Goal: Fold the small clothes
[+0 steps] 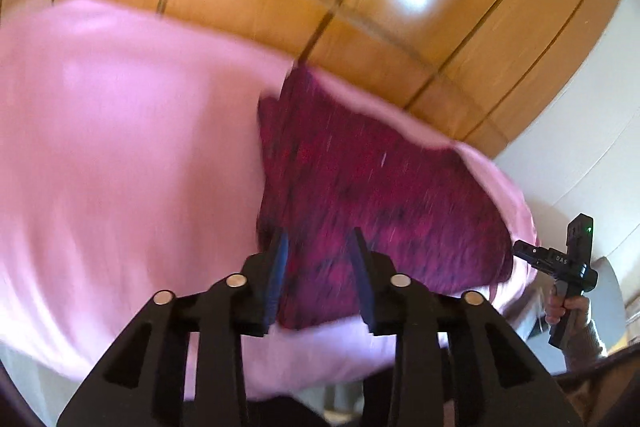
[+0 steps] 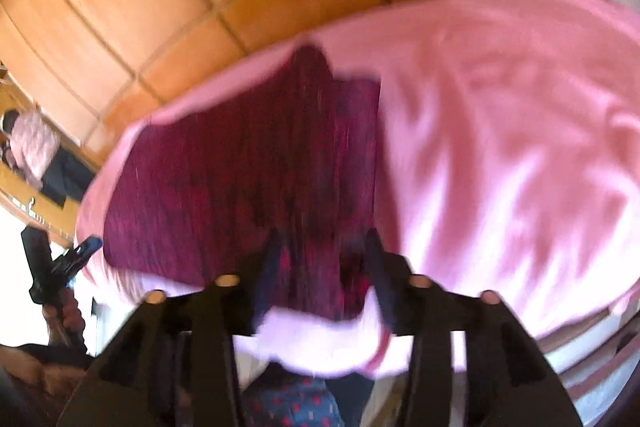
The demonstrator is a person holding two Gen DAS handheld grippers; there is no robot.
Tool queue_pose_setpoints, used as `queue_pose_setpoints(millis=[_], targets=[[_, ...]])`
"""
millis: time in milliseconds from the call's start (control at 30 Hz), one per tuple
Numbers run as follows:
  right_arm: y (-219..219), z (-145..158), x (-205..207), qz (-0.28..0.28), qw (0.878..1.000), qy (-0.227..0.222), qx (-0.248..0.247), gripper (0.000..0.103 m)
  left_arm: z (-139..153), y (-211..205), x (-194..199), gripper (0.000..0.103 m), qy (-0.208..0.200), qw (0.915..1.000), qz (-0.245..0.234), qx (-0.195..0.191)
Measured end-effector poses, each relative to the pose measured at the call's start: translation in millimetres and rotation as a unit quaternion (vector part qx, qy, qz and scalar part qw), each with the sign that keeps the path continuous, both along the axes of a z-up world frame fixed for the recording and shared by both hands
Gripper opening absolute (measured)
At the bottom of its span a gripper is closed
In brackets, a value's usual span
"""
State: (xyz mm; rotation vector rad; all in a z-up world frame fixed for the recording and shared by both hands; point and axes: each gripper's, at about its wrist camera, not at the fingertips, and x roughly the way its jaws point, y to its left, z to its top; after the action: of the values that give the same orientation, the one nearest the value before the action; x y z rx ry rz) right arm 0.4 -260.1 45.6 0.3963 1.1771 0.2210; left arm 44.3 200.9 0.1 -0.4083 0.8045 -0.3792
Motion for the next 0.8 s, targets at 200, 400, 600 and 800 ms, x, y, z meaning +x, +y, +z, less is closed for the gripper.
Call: queue_pose_setpoints(millis=[200,400,600,800], targets=[[22.0,-19.7,64.6,-0.004,0.999,-0.014,-0.043,0.050,11.6,-50.9,29.4,0.031,-0.037,0.9975,-0.052,0.031],[46.7,-27.1,80.0,0.033,0.995,-0.006,-0.091,0.014,-1.5,-101.3,50.7,0.031,-0.037,0.9925,-0.098,0.061],[52.2,-54.4,65.0,0.038,0.982,0.004,-0.186,0.012,-33.1,-122.2,79.7,0.031,0.014,0.9910,-0.096,0.092],[43.1,-62.2,59.4,-0.008,0.986,-0.002,-0.168,0.019,-35.2,-118.8,77.2,0.031,0.017,0.9934,-0.076,0.085]])
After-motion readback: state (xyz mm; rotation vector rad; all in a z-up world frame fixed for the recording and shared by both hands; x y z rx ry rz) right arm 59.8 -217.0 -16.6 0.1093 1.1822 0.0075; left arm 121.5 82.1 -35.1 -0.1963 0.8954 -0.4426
